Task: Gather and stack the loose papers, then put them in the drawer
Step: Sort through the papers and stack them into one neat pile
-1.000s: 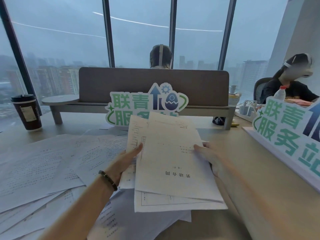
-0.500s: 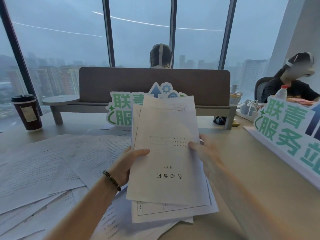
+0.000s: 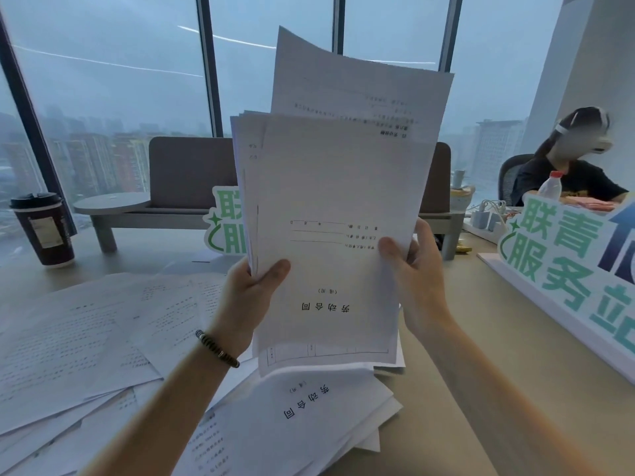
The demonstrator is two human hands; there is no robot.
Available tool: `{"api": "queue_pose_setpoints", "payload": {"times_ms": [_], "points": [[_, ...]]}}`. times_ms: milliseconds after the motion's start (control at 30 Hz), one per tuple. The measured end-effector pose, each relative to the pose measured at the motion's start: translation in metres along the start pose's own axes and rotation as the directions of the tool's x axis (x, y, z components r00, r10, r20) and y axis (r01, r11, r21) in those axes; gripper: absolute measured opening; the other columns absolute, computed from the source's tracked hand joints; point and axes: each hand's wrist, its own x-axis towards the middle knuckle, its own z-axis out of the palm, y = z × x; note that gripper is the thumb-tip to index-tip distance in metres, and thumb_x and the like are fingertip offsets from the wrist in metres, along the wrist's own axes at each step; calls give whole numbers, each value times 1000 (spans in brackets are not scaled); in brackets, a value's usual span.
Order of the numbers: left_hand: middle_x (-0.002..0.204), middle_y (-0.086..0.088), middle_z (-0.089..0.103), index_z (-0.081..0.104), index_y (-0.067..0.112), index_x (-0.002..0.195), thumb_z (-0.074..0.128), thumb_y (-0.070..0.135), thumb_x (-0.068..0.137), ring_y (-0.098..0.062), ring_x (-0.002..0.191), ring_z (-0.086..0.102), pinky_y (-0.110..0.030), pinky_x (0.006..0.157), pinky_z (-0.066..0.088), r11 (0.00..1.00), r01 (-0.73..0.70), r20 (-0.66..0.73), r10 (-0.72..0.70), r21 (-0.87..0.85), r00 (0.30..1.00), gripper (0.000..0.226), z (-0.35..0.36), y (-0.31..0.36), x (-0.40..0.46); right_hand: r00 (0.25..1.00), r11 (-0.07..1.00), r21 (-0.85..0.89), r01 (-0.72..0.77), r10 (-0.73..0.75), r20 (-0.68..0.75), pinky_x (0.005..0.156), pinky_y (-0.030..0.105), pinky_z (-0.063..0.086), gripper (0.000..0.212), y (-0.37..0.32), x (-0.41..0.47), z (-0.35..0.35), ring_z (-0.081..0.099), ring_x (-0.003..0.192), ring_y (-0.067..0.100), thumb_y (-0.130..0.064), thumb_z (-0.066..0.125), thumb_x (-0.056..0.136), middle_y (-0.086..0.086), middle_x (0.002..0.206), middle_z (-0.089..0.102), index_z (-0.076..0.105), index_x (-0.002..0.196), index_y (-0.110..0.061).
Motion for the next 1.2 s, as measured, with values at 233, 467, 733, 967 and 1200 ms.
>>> {"api": "queue_pose_setpoints", "payload": {"times_ms": [233, 467, 733, 967, 1200], "points": [[98, -10, 77, 72, 8, 102, 77, 15, 79, -30, 94, 72, -37, 76, 61, 985, 123, 59, -116, -121, 991, 24, -2, -16, -10, 998, 999, -27, 39, -38, 46, 78, 31, 58, 33, 6, -5, -2, 67, 101, 12, -11, 64, 95, -4, 115, 68, 53, 124, -22], [106, -14, 75, 77, 12, 98, 91, 56, 39, -30, 94, 72, -36, 76, 61, 975, 125, 130, -102, -183, 986, 75, -7, -19, -9, 990, 988, -97, 118, -109, 91, 98, 45, 54, 80, -7, 0, -4, 60, 120, 11, -19, 64, 96, -10, 138, 56, 16, 152, -50], [104, -14, 75, 78, 13, 96, 90, 58, 40, -30, 94, 72, -35, 74, 60, 979, 103, 142, -79, -173, 987, 72, -6, -8, -10, 951, 944, -123, 305, -295, 94, 98, 47, 54, 82, -54, 25, -2, 61, 120, 11, -6, 59, 97, -28, 130, 58, 11, 158, -32], [101, -11, 76, 78, 15, 94, 91, 49, 48, -27, 90, 73, -33, 72, 60, 979, 50, 140, -23, -197, 990, 59, -6, 2, -9, 938, 909, -240, 341, -311, 152, 104, 51, 49, 65, -68, 44, 2, 55, 129, 15, -34, 55, 96, -11, 140, 57, 28, 155, -33], [97, -9, 77, 77, 16, 91, 82, 33, 61, -25, 88, 73, -33, 72, 60, 991, 48, 106, -34, -128, 994, 35, -4, 3, -7, 941, 925, -172, 339, -334, 59, 98, 37, 53, 69, -71, 41, -1, 64, 106, -2, -22, 54, 101, -37, 109, 63, 13, 156, -31]]}}
